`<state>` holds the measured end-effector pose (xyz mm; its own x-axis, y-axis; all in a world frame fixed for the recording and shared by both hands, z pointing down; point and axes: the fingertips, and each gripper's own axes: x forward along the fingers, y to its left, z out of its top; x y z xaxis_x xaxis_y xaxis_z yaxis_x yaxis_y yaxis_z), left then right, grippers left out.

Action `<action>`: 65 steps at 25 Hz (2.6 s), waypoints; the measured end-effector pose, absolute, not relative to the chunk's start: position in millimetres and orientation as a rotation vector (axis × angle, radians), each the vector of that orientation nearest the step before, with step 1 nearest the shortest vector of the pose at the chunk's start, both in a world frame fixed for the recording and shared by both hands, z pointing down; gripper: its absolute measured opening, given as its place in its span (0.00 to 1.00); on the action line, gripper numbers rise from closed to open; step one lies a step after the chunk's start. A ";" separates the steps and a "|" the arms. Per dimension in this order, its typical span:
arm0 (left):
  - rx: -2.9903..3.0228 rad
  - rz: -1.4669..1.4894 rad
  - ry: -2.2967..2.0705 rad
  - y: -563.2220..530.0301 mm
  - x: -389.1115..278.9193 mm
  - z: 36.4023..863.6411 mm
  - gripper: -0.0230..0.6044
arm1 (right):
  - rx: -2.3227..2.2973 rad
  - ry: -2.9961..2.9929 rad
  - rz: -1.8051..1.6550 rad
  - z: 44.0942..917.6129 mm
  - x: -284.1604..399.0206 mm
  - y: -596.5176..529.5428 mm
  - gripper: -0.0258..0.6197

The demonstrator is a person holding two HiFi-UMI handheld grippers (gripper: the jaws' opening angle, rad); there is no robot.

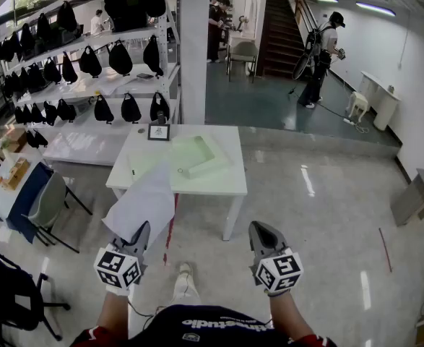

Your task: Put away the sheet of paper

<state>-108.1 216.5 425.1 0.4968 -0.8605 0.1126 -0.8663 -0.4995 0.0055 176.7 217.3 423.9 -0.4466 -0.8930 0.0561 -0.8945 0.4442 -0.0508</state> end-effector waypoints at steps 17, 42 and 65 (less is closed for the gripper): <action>2.661 0.143 -1.522 219.7 -99.1 427.7 0.05 | 1.635 -2.653 0.089 420.8 175.2 220.3 0.04; 2.607 0.176 -1.537 179.3 -117.0 441.1 0.05 | 1.563 -2.701 0.158 426.3 164.8 192.2 0.04; 2.696 0.205 -1.438 -28.9 -127.5 427.9 0.05 | 1.709 -2.659 0.154 400.8 151.8 7.7 0.04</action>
